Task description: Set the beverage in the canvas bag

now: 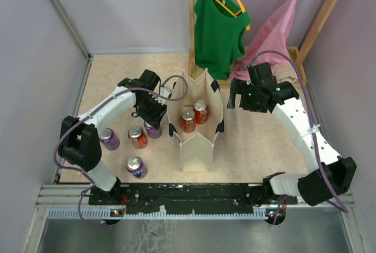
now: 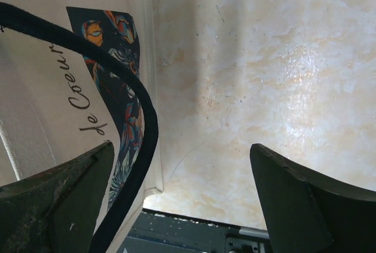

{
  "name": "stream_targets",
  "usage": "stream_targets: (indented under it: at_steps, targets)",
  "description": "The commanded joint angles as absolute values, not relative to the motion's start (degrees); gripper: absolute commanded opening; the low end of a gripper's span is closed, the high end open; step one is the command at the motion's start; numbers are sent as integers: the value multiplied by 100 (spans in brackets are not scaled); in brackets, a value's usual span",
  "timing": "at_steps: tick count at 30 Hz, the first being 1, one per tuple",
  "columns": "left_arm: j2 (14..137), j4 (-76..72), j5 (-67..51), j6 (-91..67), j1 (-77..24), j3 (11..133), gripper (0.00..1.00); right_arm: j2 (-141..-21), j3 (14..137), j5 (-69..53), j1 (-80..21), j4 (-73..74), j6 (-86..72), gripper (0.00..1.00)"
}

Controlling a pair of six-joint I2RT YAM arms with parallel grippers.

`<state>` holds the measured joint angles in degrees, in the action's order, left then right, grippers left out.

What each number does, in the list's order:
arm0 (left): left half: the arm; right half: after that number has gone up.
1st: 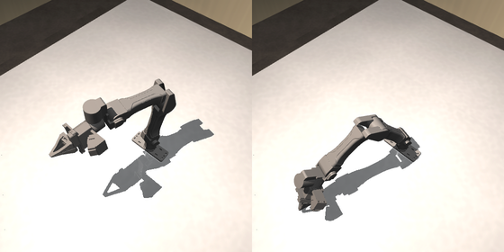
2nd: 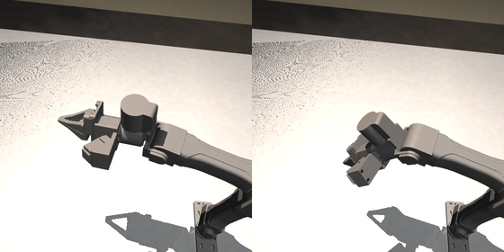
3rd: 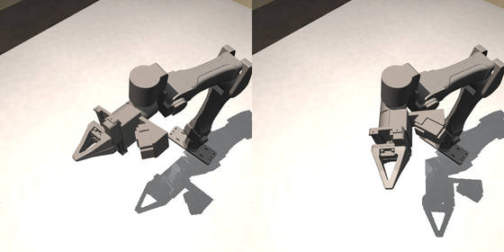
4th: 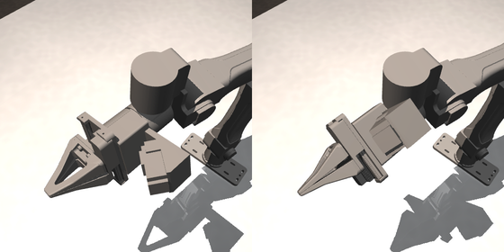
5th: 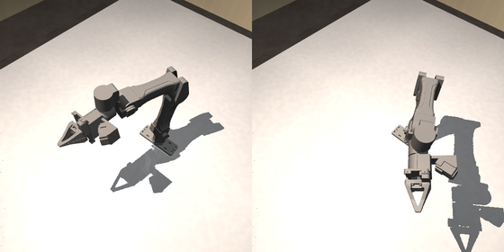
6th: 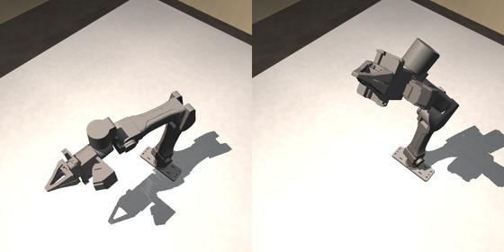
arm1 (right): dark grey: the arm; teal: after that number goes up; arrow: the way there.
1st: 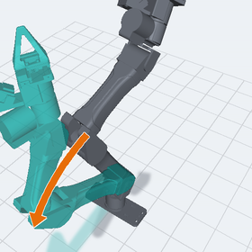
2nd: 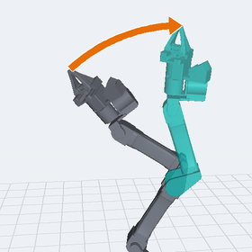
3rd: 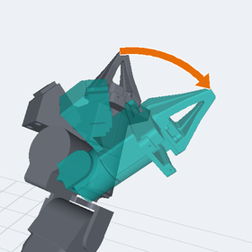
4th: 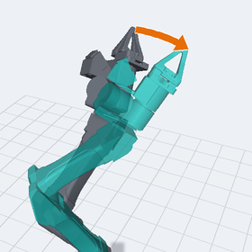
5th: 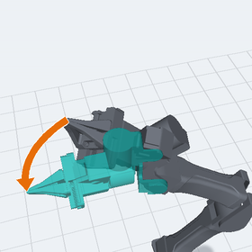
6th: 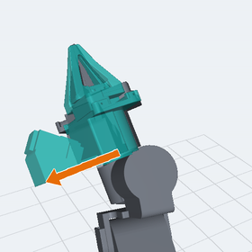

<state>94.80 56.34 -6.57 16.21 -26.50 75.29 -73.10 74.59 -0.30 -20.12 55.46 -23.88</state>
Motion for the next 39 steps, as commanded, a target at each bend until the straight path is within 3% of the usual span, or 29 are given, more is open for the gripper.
stream_targets:
  at_steps: [1,3,4,17,22,26,31,39]
  targets:
    - [9500,5590,-695,1672,-2698,7582,31,-7029,7427,-14,-2043,5445,-2443,99]
    - [9404,5635,-637,1660,-2700,7672,2,-6978,7391,-9,-2044,5458,-2451,99]
    - [9331,5657,-606,1652,-2680,7725,0,-6946,7365,-9,-2044,5454,-2460,99]
    - [8599,5381,-172,1871,-1849,9963,0,-6866,7259,-4,-2039,5361,-2413,99]
    - [8996,5416,-1122,1666,-1900,11705,0,-6932,7168,-101,-2041,5248,-2336,99]
    - [9568,5857,-1747,1622,-2620,12975,0,-7040,7255,-91,-2039,5250,-2249,99]
    - [9761,6104,-2113,1677,-3691,12982,0,-7140,7434,-22,-2041,5310,-2197,99]
    - [10061,6498,-2238,2030,-4431,12721,0,-7233,7845,-145,-2039,5653,-2204,99]
